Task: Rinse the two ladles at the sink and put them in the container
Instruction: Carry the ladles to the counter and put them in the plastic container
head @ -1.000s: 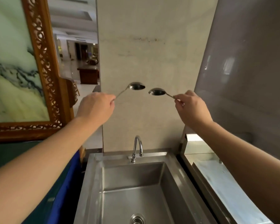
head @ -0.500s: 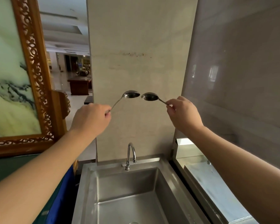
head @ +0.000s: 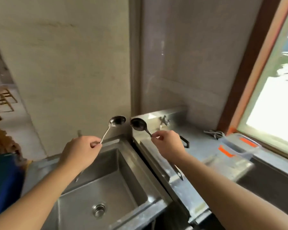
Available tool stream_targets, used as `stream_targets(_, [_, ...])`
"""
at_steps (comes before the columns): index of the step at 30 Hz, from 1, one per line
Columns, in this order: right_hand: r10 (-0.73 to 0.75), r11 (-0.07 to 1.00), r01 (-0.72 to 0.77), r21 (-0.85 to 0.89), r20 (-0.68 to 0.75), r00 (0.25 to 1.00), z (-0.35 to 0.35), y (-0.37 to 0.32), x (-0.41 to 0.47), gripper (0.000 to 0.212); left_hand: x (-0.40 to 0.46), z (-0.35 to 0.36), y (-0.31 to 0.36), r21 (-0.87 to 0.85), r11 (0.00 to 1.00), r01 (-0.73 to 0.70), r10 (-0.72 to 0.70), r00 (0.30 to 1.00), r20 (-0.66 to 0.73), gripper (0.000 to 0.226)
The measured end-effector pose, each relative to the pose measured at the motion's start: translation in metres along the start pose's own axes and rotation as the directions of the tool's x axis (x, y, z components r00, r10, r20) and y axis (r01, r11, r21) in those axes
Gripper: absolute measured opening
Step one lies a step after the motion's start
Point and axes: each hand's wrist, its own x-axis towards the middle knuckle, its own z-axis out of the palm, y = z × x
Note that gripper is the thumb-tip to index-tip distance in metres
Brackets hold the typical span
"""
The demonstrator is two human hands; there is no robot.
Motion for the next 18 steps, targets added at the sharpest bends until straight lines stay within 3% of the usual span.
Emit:
stream_targets(5, [0.243, 0.938, -0.22, 0.266, -0.058, 0.968, -0.087, 0.097, -0.038, 0.009, -0.015, 0.075, 0.109, -0.298, 0.954, -0.021, 0.073, 0.984, 0.163, 0.005])
stream_targets(8, [0.335, 0.875, -0.283, 0.394, -0.068, 0.94, -0.138, 0.14, -0.061, 0.008, -0.024, 0.109, 0.173, -0.497, 0.865, 0.06, 0.111, 0.945, 0.308, 0.008])
stream_targets(13, [0.502, 0.708, -0.363, 0.606, -0.07, 0.862, -0.207, 0.196, -0.094, 0.009, -0.039, 0.151, 0.272, -0.592, 0.802, 0.076, 0.253, 0.855, 0.453, 0.006])
stream_targets(18, [0.61, 0.601, -0.362, 0.713, -0.116, 0.784, -0.249, 0.236, -0.108, 0.008, -0.033, 0.192, 0.345, -0.634, 0.759, 0.147, 0.323, 0.761, 0.563, 0.011])
